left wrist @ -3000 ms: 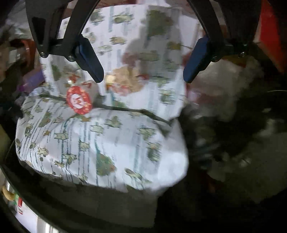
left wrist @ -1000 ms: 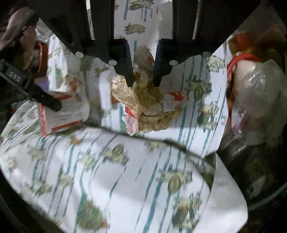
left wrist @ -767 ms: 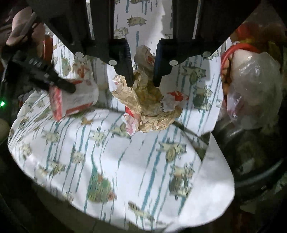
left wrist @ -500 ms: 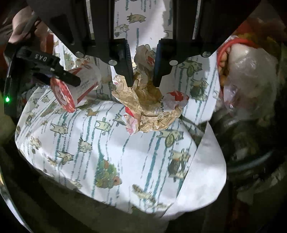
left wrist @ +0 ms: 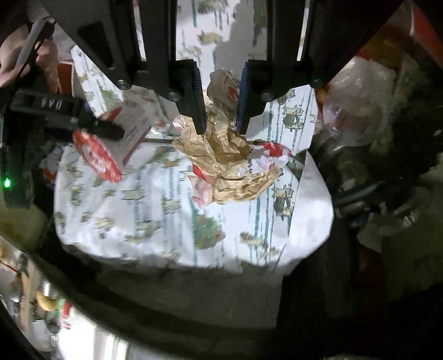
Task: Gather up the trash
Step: 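Lift the cup and wrapper and carry them over the pink basket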
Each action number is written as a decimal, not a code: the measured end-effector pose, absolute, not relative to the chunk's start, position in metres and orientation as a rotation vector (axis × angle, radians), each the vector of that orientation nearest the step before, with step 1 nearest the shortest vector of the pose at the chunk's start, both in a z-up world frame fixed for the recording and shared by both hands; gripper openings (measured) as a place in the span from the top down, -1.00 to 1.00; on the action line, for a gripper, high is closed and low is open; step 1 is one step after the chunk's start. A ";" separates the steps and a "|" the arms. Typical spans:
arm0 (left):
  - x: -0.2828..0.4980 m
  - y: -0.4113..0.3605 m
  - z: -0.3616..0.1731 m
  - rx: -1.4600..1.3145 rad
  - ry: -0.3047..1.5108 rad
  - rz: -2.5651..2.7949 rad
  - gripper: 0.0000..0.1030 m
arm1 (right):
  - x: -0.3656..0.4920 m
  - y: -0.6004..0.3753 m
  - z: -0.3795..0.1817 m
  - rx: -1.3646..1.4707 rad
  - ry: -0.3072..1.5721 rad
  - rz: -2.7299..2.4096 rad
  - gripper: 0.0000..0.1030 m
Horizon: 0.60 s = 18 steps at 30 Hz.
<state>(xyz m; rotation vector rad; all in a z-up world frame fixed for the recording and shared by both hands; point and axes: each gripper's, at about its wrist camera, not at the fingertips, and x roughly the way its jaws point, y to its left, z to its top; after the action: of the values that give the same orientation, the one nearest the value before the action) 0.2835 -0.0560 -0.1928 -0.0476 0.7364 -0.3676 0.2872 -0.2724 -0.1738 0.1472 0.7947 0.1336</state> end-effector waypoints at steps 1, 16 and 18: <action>0.272 -0.056 -0.185 -0.062 0.731 -0.394 0.54 | 0.277 -0.273 -0.164 0.145 0.775 0.140 -0.45; 0.120 -0.057 -0.109 -0.051 0.588 -0.401 0.53 | 0.104 -0.274 -0.098 0.231 0.607 0.212 -0.45; 0.106 -0.059 -0.108 -0.031 0.585 -0.397 0.53 | 0.086 -0.272 -0.095 0.242 0.593 0.206 -0.45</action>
<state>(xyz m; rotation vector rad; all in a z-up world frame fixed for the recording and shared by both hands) 0.1064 -0.0590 -0.1083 -0.0306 0.5853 -0.3970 0.0859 -0.2715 -0.0955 0.2422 0.5930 0.2061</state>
